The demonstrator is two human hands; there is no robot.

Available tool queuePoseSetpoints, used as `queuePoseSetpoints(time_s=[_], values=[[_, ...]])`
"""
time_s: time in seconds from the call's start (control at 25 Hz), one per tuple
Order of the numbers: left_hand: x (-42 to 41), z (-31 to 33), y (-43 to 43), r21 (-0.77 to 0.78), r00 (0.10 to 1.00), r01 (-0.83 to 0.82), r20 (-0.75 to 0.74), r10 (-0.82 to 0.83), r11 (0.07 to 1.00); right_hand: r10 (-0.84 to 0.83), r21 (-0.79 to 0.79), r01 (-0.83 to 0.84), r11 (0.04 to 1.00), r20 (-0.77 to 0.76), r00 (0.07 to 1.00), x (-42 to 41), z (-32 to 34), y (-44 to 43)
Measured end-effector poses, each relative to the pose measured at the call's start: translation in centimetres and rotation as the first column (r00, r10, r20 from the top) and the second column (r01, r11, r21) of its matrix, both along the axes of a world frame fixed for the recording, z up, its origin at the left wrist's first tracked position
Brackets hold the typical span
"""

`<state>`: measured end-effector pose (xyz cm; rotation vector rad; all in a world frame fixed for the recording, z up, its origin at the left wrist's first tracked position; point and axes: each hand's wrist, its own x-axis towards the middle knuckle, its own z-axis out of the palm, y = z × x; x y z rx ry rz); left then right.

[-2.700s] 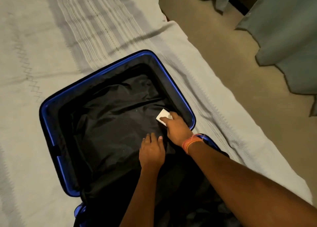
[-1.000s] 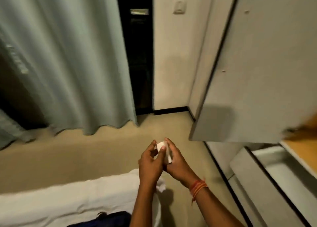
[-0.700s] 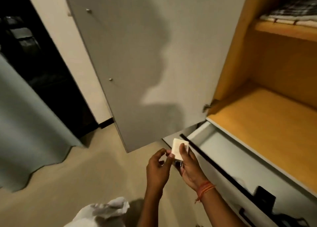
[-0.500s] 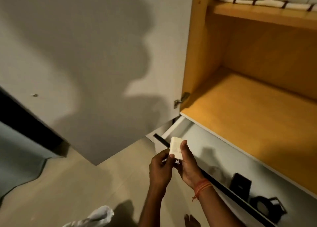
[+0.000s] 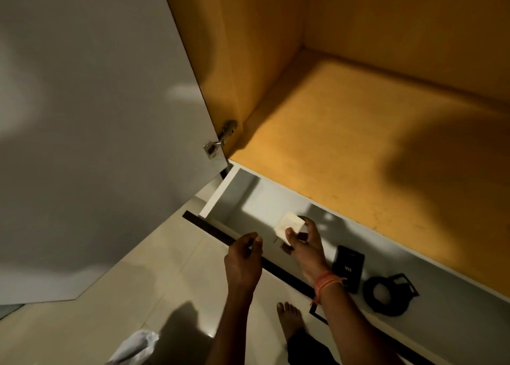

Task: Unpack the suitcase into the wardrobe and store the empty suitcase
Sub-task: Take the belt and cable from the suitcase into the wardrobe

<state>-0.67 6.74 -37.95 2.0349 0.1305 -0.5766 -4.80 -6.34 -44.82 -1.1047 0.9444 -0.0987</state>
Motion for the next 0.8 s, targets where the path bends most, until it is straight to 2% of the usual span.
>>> queuePoseSetpoints(time_s=[0.08, 0.16, 0.24, 0.36, 0.44, 0.52, 0.68, 0.8], values=[[-0.1, -0.9, -0.4, 0.126, 0.994, 0.088, 0.051, -0.095, 0.988, -0.016, -0.055, 0.008, 0.998, -0.136, 0.991, 0.2, -2.6, -1.3], [-0.1, -2.0, -0.8, 0.27, 0.954, 0.213, 0.149, -0.259, 0.939, 0.025, -0.143, -0.067, 0.988, -0.276, 0.961, 0.5, -5.4, -2.2], [-0.5, -3.5, -0.9, 0.407, 0.854, 0.37, 0.205, -0.479, 0.835, 0.071, -0.2, -0.155, 0.967, -0.373, 0.925, 1.2, -7.6, -2.5], [-1.4, -6.1, -1.2, 0.561, 0.677, 0.546, 0.141, -0.722, 0.622, 0.181, -0.216, -0.311, 0.926, -0.469, 0.865, 2.7, -9.8, -2.7], [-1.9, -7.4, -1.0, 0.621, 0.623, 0.553, 0.134, -0.77, 0.556, 0.227, -0.26, -0.415, 0.872, -0.536, 0.813, 3.6, -11.0, -2.6], [-2.2, -8.5, -0.7, 0.65, 0.6, 0.562, 0.104, -0.793, 0.511, 0.23, -0.282, -0.441, 0.852, -0.554, 0.8, 3.9, -11.9, -2.3], [-2.3, -8.8, -0.5, 0.701, 0.561, 0.547, 0.1, -0.822, 0.459, 0.287, -0.331, -0.487, 0.808, -0.5, 0.817, 3.5, -13.8, -2.4], [-2.2, -8.4, -0.6, 0.704, 0.556, 0.544, 0.105, -0.825, 0.457, 0.333, -0.36, -0.589, 0.723, -0.565, 0.755, 3.2, -14.1, -2.4]])
